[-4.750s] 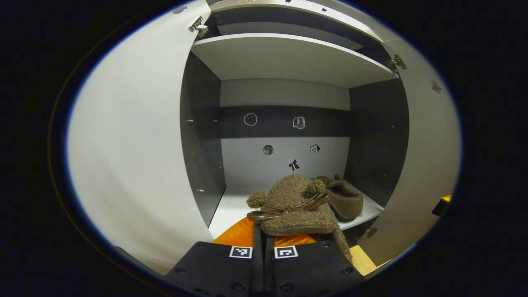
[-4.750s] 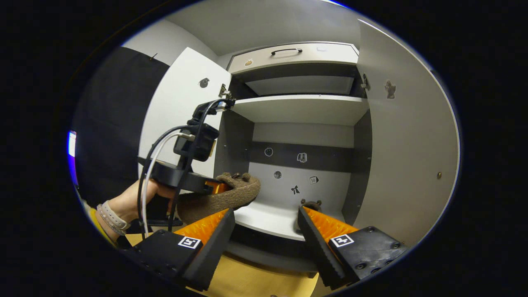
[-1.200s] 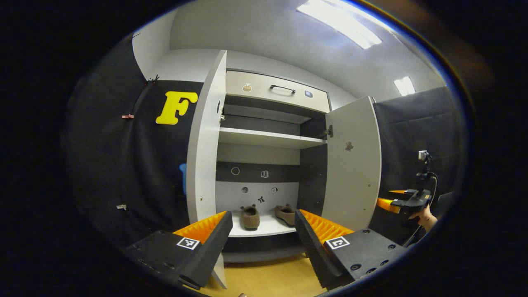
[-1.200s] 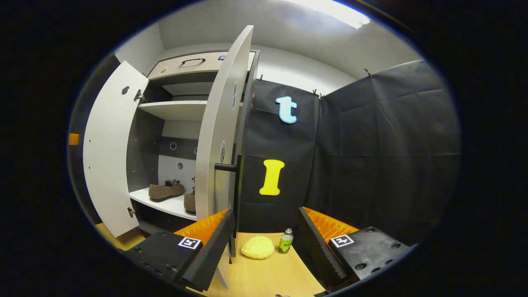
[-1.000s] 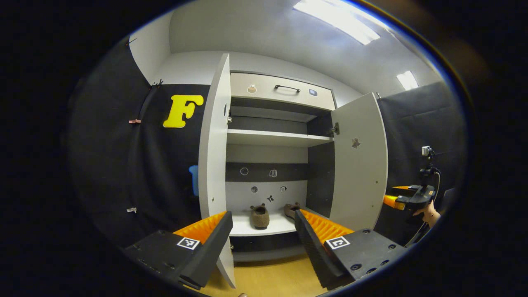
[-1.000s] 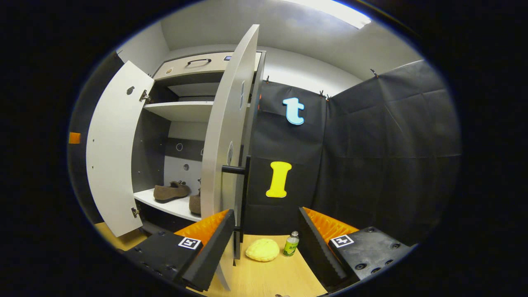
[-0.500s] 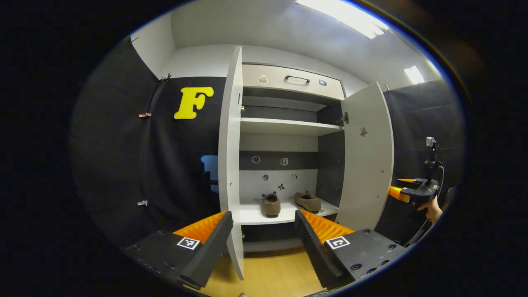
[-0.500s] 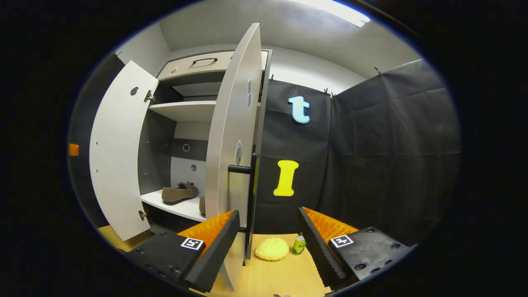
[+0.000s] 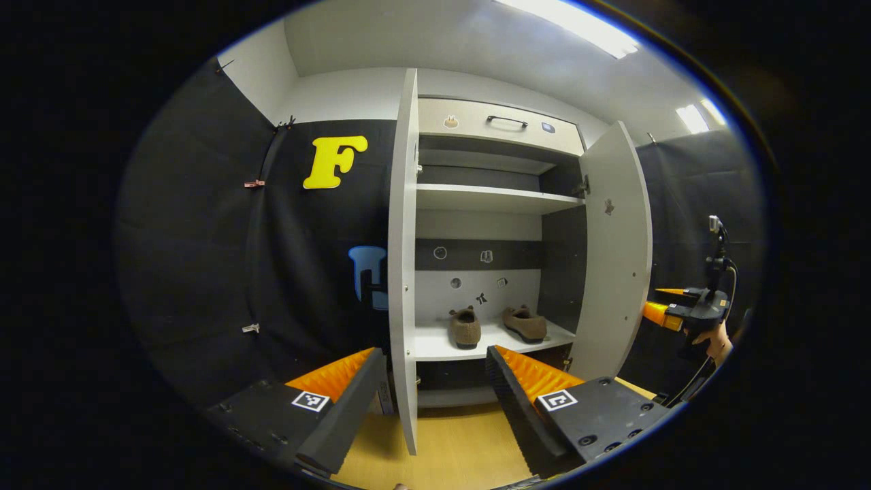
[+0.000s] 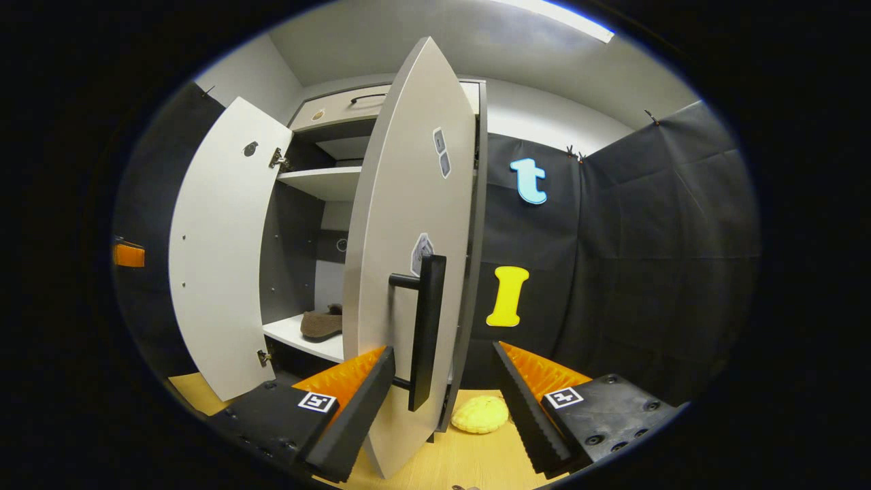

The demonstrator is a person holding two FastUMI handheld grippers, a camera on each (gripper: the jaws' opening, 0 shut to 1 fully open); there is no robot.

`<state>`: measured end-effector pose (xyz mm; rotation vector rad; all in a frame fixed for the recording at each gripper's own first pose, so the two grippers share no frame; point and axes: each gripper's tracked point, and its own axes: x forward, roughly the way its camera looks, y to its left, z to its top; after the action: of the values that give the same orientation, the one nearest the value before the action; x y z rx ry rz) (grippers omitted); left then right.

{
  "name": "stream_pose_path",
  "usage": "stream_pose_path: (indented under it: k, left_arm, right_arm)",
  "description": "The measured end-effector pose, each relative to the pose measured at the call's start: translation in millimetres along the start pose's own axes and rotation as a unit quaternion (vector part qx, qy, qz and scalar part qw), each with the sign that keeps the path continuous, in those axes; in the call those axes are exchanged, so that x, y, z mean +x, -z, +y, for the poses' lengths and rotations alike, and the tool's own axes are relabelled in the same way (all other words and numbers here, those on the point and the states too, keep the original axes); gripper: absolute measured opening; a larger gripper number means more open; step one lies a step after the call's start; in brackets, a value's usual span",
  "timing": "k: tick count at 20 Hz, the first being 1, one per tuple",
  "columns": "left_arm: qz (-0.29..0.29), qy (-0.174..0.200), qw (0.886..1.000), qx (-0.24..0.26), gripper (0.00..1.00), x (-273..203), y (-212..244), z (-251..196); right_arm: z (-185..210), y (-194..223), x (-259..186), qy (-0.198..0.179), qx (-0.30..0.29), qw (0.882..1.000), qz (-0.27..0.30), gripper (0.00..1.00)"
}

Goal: Grab one shoe with the right hand and put it into the shoe cabinet, grab the other shoe with the left hand and put it into the shoe cabinet; then close the right door with the right hand and the left door with the left hand.

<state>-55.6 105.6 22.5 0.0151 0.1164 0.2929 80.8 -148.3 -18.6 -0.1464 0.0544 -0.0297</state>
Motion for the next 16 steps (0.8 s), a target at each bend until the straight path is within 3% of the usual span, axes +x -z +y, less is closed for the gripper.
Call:
stream_pose_path:
  k: [9,16]
  left_arm:
    - [0.012,-0.032,0.999,-0.014,0.95,-7.1,11.9,29.0]
    - [0.020,-0.078,0.996,-0.027,0.95,-25.8,21.8,65.4]
  right_arm:
    - [59.0,4.3,35.6,-0.058,0.008,0.998,0.003,0.95]
    - [106.8,12.0,80.0,-0.061,-0.014,0.998,0.007,0.96]
